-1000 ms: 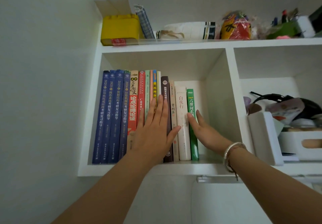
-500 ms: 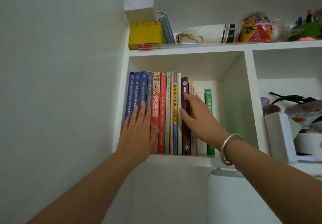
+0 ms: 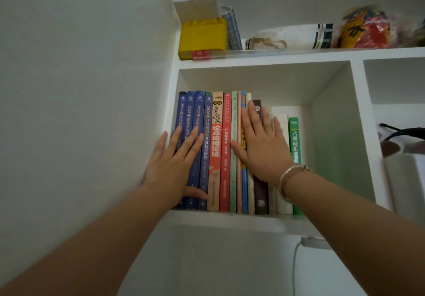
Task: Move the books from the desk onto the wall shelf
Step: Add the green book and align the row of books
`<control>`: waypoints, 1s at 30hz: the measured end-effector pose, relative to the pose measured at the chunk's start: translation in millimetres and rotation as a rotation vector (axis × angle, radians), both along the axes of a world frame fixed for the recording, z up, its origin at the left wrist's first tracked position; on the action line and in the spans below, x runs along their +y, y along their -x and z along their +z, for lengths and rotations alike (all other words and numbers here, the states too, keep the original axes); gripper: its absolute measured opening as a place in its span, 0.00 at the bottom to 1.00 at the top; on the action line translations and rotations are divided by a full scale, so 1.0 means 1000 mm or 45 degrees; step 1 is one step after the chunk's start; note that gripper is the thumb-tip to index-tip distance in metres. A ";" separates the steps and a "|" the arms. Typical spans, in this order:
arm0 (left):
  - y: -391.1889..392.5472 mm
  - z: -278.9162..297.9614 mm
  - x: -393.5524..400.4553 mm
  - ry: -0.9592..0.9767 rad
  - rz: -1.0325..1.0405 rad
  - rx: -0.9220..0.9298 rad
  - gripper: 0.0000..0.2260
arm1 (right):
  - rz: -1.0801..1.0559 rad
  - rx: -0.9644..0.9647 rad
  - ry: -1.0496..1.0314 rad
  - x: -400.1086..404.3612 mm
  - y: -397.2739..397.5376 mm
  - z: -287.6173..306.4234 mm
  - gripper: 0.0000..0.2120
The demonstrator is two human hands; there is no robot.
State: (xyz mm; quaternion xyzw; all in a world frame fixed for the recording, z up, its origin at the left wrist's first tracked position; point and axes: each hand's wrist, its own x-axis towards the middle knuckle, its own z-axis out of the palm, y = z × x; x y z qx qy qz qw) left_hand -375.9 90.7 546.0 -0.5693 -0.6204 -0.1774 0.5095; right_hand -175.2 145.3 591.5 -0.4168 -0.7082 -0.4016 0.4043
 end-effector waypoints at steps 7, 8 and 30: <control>-0.032 0.020 -0.001 0.005 -0.543 -0.150 0.48 | 0.535 0.117 0.133 -0.018 -0.042 0.020 0.26; -0.041 0.024 0.001 0.011 -0.577 -0.107 0.46 | 0.541 0.196 0.105 -0.017 -0.053 0.023 0.26; -0.085 0.061 0.033 0.084 -0.585 0.000 0.57 | 0.061 0.111 0.212 -0.016 -0.051 0.079 0.12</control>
